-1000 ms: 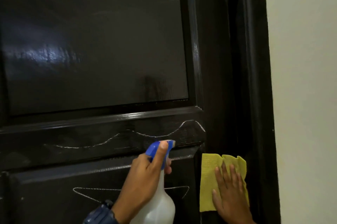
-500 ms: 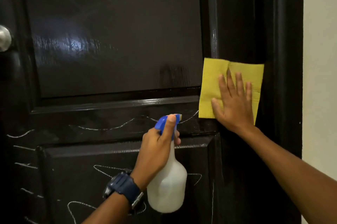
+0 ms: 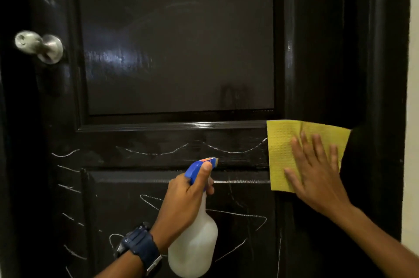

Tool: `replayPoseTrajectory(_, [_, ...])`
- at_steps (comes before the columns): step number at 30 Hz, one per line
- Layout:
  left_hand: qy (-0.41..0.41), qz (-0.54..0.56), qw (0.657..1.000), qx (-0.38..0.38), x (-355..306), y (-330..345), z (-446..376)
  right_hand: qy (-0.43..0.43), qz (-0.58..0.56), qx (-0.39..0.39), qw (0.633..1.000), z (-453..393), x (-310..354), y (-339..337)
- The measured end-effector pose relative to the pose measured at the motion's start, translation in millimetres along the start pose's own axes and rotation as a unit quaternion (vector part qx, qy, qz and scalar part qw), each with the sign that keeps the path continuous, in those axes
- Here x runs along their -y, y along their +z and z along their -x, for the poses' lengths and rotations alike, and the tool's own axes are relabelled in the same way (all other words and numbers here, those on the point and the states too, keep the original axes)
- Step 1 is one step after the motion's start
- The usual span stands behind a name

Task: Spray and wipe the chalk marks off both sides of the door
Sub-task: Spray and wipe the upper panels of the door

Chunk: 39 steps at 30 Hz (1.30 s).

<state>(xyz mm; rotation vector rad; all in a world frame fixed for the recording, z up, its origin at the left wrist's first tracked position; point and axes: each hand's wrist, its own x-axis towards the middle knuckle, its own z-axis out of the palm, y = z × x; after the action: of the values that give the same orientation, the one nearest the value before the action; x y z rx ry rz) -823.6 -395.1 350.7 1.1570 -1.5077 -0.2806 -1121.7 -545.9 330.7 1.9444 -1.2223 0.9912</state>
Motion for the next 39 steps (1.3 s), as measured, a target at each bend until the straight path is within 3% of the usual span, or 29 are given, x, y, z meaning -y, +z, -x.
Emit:
replayPoseTrajectory(5, [0.002, 0.03, 0.999, -0.014, 24, -38, 3, -0.113, 0.066, 0.063, 0.989, -50, 21, -14])
replayPoseTrajectory(17, [-0.025, 0.033, 0.999, -0.035, 112, -144, 10, -0.238, 0.207, 0.049, 0.948, -67, 40, -16])
replayPoseTrajectory(23, [-0.023, 0.013, 0.999, -0.023, 129, -166, 9, -0.41, 0.221, 0.004, 0.885, -143, 192, 5])
replayPoseTrajectory(27, [-0.025, -0.011, 0.998, -0.054, 130, -166, -5, -0.441, 0.217, -0.002, 0.871, -166, 254, 17])
replayPoseTrajectory(32, [-0.026, 0.008, 0.998, -0.06, 124, -159, -12, -0.459, 0.25, 0.021, 0.852, -142, 189, 4])
replayPoseTrajectory(39, [-0.053, 0.035, 0.997, -0.041, 132, -183, 2, -0.345, 0.378, 0.105, 0.853, -56, 16, -47])
